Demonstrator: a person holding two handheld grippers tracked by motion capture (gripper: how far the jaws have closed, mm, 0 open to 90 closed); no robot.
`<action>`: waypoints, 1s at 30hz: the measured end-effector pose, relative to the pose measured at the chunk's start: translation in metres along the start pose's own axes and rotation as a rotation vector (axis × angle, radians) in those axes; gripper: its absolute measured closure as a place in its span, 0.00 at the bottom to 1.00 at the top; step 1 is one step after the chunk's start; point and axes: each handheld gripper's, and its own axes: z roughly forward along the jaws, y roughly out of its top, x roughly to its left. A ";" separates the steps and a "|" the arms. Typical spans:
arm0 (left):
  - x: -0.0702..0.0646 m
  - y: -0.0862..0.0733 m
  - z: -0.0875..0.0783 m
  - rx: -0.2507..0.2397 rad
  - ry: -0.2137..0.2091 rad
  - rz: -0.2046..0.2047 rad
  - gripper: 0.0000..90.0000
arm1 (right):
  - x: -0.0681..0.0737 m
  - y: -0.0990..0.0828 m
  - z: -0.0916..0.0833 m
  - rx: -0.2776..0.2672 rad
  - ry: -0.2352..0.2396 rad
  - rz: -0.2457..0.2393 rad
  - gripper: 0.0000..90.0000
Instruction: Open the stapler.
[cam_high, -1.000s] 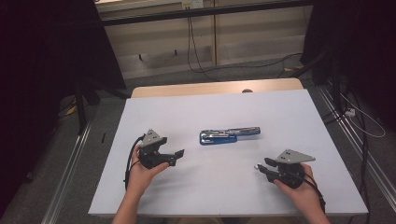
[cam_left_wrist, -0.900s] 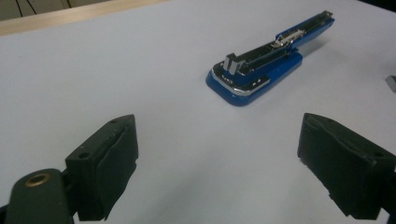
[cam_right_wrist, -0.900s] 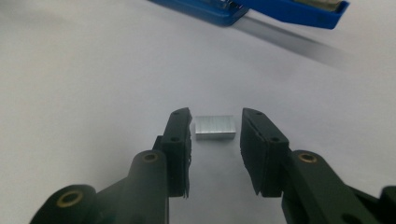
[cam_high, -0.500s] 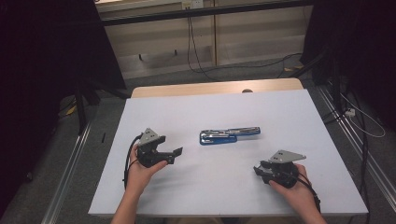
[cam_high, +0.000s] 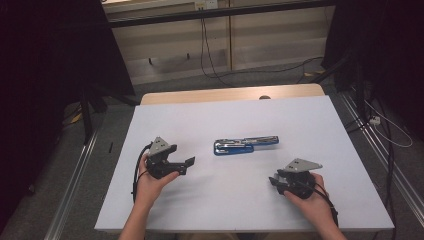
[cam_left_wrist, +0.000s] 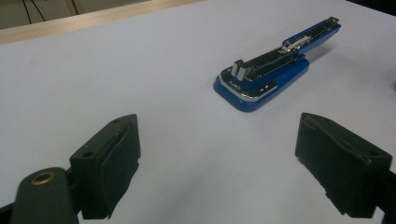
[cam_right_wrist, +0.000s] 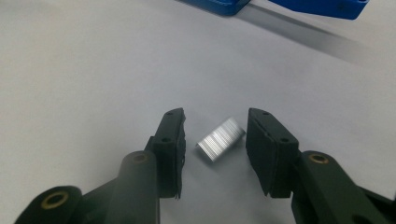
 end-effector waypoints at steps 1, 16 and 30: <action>0.000 0.000 0.000 0.001 -0.001 0.001 0.16 | 0.000 0.000 -0.001 0.001 0.000 0.002 0.66; -0.001 0.002 -0.002 -0.005 0.001 0.004 0.17 | -0.011 -0.005 -0.008 0.003 0.009 0.043 0.81; -0.001 0.000 -0.004 0.003 -0.006 0.011 0.16 | -0.011 0.000 -0.003 0.017 0.014 0.011 0.88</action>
